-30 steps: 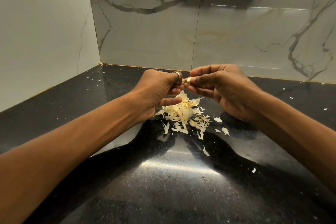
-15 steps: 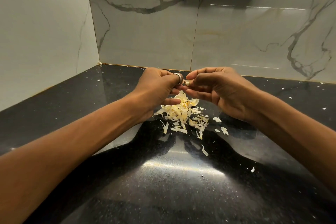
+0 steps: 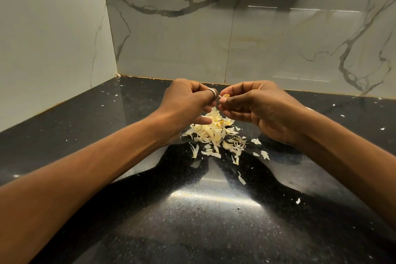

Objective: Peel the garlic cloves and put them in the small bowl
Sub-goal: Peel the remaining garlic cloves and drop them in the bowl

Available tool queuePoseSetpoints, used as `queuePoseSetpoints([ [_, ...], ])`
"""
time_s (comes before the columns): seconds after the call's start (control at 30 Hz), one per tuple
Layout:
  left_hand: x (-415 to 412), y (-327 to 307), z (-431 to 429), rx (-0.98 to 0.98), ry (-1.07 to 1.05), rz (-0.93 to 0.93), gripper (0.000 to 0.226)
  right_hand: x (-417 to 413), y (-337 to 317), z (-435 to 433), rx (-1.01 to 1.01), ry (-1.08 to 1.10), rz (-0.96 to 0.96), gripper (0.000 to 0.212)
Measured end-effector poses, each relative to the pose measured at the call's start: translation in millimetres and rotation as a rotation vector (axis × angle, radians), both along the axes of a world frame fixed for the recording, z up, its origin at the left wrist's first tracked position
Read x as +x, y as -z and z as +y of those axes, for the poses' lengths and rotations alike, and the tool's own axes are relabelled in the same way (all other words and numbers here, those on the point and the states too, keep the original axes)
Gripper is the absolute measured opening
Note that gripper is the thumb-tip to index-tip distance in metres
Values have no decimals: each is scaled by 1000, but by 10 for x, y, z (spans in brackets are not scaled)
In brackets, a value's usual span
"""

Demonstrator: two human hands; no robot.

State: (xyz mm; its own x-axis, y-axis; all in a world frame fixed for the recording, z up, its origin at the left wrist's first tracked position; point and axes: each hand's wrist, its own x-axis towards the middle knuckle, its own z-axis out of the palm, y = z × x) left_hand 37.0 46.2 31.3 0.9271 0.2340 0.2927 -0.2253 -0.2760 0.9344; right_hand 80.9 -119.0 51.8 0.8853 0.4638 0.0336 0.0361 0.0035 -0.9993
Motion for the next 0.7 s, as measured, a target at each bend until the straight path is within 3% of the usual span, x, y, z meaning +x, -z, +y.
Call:
queuePoseSetpoints([
  [0.7, 17, 15, -1, 23, -81, -40, 11, -35, -44, -11, -276, 24, -145, 10],
])
